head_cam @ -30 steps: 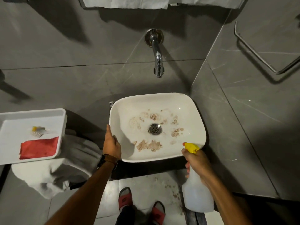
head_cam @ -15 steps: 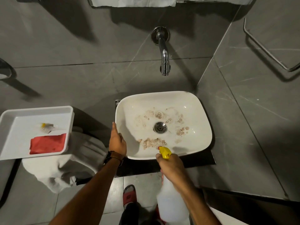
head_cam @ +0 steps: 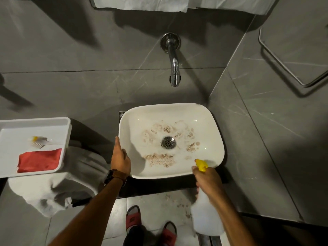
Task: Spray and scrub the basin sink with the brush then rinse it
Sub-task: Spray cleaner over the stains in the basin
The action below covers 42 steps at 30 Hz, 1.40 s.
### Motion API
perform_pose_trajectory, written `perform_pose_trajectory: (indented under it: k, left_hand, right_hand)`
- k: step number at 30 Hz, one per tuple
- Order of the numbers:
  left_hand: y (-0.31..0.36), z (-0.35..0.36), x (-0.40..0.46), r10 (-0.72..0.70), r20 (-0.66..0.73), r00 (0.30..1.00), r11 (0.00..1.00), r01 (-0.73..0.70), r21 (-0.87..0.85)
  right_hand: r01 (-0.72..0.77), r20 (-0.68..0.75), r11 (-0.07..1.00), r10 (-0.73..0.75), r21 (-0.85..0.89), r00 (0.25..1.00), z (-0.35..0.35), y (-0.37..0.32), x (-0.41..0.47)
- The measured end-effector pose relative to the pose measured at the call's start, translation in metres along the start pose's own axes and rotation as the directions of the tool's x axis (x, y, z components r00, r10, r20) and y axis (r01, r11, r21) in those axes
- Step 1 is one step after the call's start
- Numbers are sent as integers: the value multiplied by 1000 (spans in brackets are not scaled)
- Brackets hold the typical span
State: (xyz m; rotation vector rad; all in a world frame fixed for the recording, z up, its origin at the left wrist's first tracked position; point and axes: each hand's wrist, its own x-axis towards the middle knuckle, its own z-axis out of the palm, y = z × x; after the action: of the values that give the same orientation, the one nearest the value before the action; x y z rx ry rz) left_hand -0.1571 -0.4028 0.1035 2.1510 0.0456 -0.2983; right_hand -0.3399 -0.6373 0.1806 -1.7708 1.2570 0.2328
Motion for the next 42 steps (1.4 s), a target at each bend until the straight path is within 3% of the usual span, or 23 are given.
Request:
perform_pose_trajectory:
  k: [5, 8, 19, 36, 40, 42]
  left_hand:
    - [-2, 3, 2, 0, -21, 1000, 1000, 0, 20]
    - [-2, 4, 2, 18, -27, 999, 999, -17, 35]
    - [1, 4, 3, 33, -38, 999, 998, -30, 64]
    - [-3, 9, -1, 60, -47, 997, 997, -57, 58]
    - [-3, 10, -2, 82, -24, 996, 995, -84, -61]
    - [-8, 4, -1, 22, -54, 998, 985, -31, -170]
  right_hand:
    - [-25, -74, 996, 31, 85, 997, -45, -6, 31]
    - [42, -118, 997, -34, 66, 992, -59, -20, 42]
    - [103, -90, 990, -95, 91, 991, -49, -74, 66]
    - [239, 143, 971, -233, -25, 962, 59, -131, 19]
    - [317, 219, 948, -309, -4, 925, 86, -130, -2]
    - [354, 243, 935, -346, 13, 906, 101, -136, -11]
